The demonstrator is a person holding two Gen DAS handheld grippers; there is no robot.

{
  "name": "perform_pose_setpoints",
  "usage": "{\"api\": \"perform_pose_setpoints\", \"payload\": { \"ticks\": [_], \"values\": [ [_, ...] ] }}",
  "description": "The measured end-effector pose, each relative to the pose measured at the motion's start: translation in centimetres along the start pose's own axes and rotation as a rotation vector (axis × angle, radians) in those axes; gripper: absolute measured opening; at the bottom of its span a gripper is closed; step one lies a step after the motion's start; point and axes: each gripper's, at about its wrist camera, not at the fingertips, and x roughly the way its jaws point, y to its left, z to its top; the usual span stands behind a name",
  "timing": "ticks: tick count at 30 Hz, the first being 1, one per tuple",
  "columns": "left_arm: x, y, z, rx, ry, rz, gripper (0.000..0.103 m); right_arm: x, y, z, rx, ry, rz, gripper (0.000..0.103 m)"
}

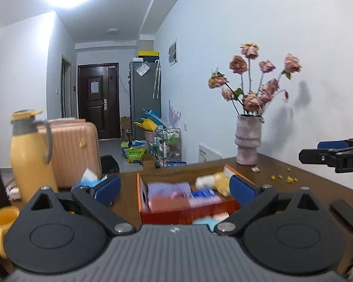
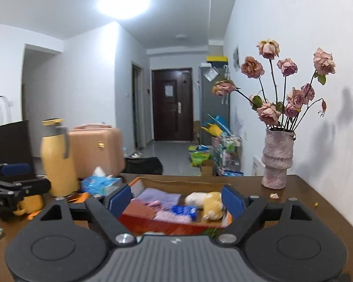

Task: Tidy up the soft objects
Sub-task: 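Lift the right tool out of the box back over the table, then grasp the clear iridescent plastic bag with the right tool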

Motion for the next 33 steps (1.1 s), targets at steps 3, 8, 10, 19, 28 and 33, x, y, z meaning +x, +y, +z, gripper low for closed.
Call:
{"api": "perform_pose_setpoints", "payload": {
  "ticks": [3,8,10,19,28,33],
  "values": [
    [-3.8,-0.6,-3.0,0.019,-0.01,0.01,0.103,-4.3,1.8,-3.3,-0.001,-0.039,0.03,0.089],
    [-9.0,-0.4,-8.8,-0.038,0.052,-0.014,0.103,-10.3,3.6,-9.3,0.002,-0.027,0.064,0.092],
    [-9.8,-0.2,-10.0,-0.058,0.099,-0.01,0.103,-11.8,3.8,-11.8,0.03,0.021,0.065,0.092],
    [-9.2,-0.8,-10.8,-0.055,0.112,-0.014,0.103,-11.6,3.3,-14.5,0.102,0.101,0.045,0.092],
    [-2.5,-1.9,-12.8,-0.058,0.264,-0.032,0.103,-7.6,0.2,-16.1,0.171,0.161,-0.03,0.086],
    [1.6,-2.9,-12.2,-0.063,0.298,-0.065,0.103,-4.2,-2.1,-15.9,0.211,0.19,-0.05,0.075]
  ]
}}
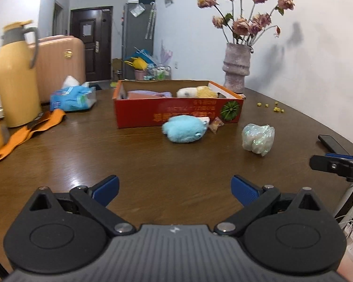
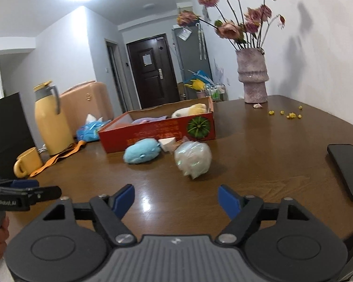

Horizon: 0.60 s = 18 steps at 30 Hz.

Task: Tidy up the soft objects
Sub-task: 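Grasp the clear iridescent plastic bag with the right tool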

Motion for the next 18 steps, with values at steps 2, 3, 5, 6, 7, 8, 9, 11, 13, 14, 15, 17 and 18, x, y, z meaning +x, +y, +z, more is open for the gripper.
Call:
{"api": "perform_pose_setpoints", "payload": {
  "ticks": [2,3,5,6,7,8,9,11,13,14,15,17,18],
  "values": [
    [1.5,-0.8,0.9,0.019,0.002,-0.027,0.103,1.5,-0.7,0.8,0.013,0.01,-0.002,0.069],
    [2.3,-1.3,1.4,0.033,0.0,-0.045,0.103,2.4,-1.0,1.2,0.025,0.014,0.0,0.069],
    [4.0,-2.4,2.5,0.055,-0.015,-0.08,0.102,3.8,-1.8,1.9,0.056,0.026,0.002,0.065],
    [4.8,-2.8,3.2,0.063,-0.023,-0.099,0.098,4.6,-2.3,2.3,0.074,0.029,0.007,0.063],
    [5.8,-3.3,3.9,0.074,-0.026,-0.115,0.094,5.4,-2.8,2.7,0.095,0.032,0.014,0.06],
    [6.8,-3.7,4.5,0.084,-0.019,-0.12,0.084,6.0,-3.1,3.1,0.113,0.036,0.018,0.059],
    [7.9,-4.1,5.2,0.087,-0.014,-0.135,0.076,6.7,-3.4,3.4,0.127,0.039,0.025,0.059],
    [9.7,-4.5,6.2,0.078,0.001,-0.189,0.075,7.8,-3.9,4.0,0.145,0.037,0.04,0.059],
    [11.6,-5.0,7.0,0.062,0.026,-0.253,0.075,8.9,-4.0,4.3,0.148,0.041,0.042,0.059],
    [12.7,-5.2,7.4,0.057,0.037,-0.285,0.073,9.5,-4.0,4.4,0.146,0.044,0.042,0.058],
    [13.6,-5.4,7.6,0.057,0.047,-0.301,0.07,10.2,-4.2,4.4,0.149,0.051,0.039,0.054],
    [15.6,-5.7,8.1,0.051,0.075,-0.334,0.065,11.4,-4.8,4.3,0.187,0.07,0.039,0.044],
    [16.6,-5.6,8.3,0.039,0.097,-0.358,0.063,11.9,-5.4,4.2,0.225,0.078,0.046,0.043]
  ]
}}
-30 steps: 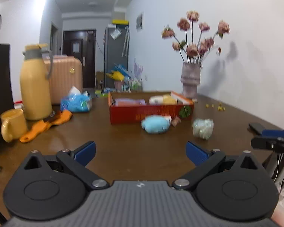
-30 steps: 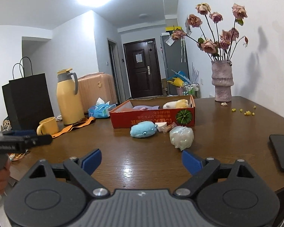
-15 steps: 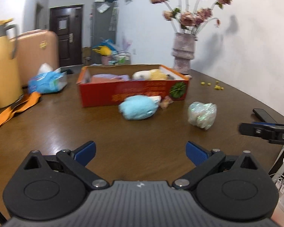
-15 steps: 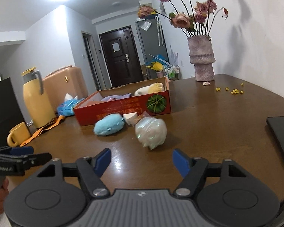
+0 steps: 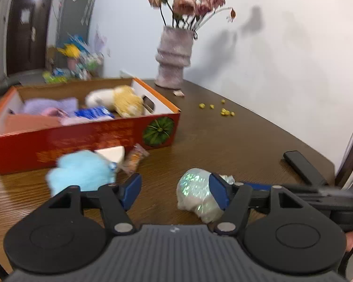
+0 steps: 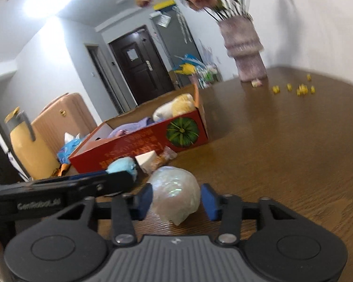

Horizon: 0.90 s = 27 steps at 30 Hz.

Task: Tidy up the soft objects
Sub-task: 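Grasp the clear iridescent plastic bag with the right tool, then carry the plastic bag into the box and open the right tool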

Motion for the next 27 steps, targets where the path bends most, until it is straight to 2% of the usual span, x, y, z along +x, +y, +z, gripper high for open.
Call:
{"api": "perform_pose_setpoints", "payload": {
  "ticks": [2,4,5,6,7,9,12,19,23,27],
  "values": [
    [1.6,1.2,0.6,-0.046,0.043,-0.062,0.058,0.6,-1.1,0.1,0.066,0.004,0.026,0.04],
    [3.1,2.6,0.8,-0.108,0.071,-0.159,0.054,1.2,-1.9,0.2,0.107,0.009,0.058,0.036],
    [4.2,3.4,0.9,-0.146,0.097,-0.22,0.043,1.5,-2.2,0.2,0.119,0.011,0.063,0.029],
    [5.1,4.0,1.0,-0.178,0.124,-0.249,0.025,1.9,-2.5,0.2,0.133,0.015,0.069,0.024],
    [5.8,4.3,0.9,-0.205,0.146,-0.265,0.021,2.3,-2.9,0.3,0.148,0.018,0.083,0.017],
    [5.9,4.7,0.6,-0.231,0.134,-0.272,0.017,2.7,-3.2,0.3,0.168,0.021,0.094,0.014],
    [4.5,4.2,0.1,-0.218,0.113,-0.256,0.012,2.2,-2.9,0.3,0.147,0.021,0.106,0.009],
    [-1.8,2.4,-1.4,-0.203,0.028,-0.224,0.011,-1.4,-0.2,-0.1,0.059,0.02,0.172,0.007],
    [-3.6,2.5,1.1,-0.2,-0.034,-0.222,0.011,-2.4,1.3,2.1,0.022,-0.018,0.211,0.006],
    [-4.4,3.0,6.2,-0.166,-0.106,-0.201,0.011,-1.9,3.2,7.2,-0.054,-0.066,0.246,0.006]
  ]
}}
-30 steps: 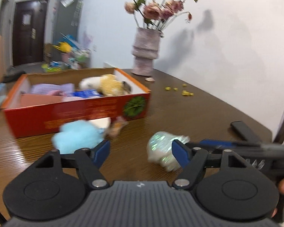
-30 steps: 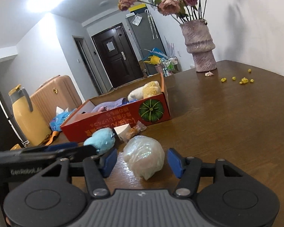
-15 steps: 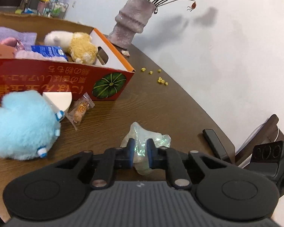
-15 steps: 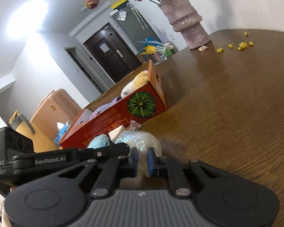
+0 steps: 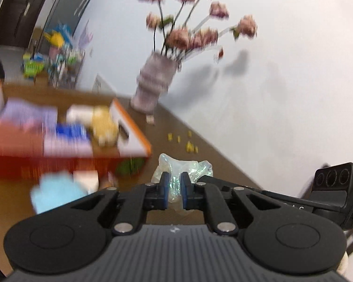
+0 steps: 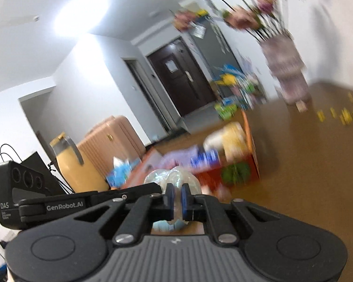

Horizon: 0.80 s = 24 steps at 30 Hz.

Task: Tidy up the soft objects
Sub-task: 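Carry the plastic bag into the box and open the right tool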

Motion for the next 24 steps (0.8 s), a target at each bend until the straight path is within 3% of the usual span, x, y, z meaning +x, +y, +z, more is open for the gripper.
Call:
{"api": "perform_pose_setpoints", "payload": {
  "ticks": [4,9,13,15,17,20,24],
  "values": [
    [1.8,0.5,4.9,0.008,-0.029,0.038,0.011,3.2,-0.1,5.5,-0.031,0.006,0.018,0.006],
    [7.7,3.9,8.2,-0.057,0.031,0.102,0.01,10.4,-2.8,10.2,-0.005,0.128,-0.029,0.006],
    [12.7,7.1,6.8,-0.137,0.121,0.153,0.01,16.0,-5.2,10.2,-0.02,0.262,-0.134,0.006],
    [14.2,8.2,5.7,-0.164,0.135,0.165,0.013,17.7,-5.9,9.2,-0.043,0.304,-0.19,0.011],
    [15.2,8.9,4.7,-0.167,0.165,0.175,0.017,18.5,-6.3,8.6,-0.06,0.319,-0.229,0.014],
    [15.4,9.1,4.0,-0.142,0.182,0.178,0.036,18.5,-6.3,8.1,-0.082,0.313,-0.254,0.021],
    [12.7,8.3,4.7,-0.077,0.13,0.185,0.04,17.1,-5.4,8.9,-0.129,0.264,-0.27,0.023]
  ]
}}
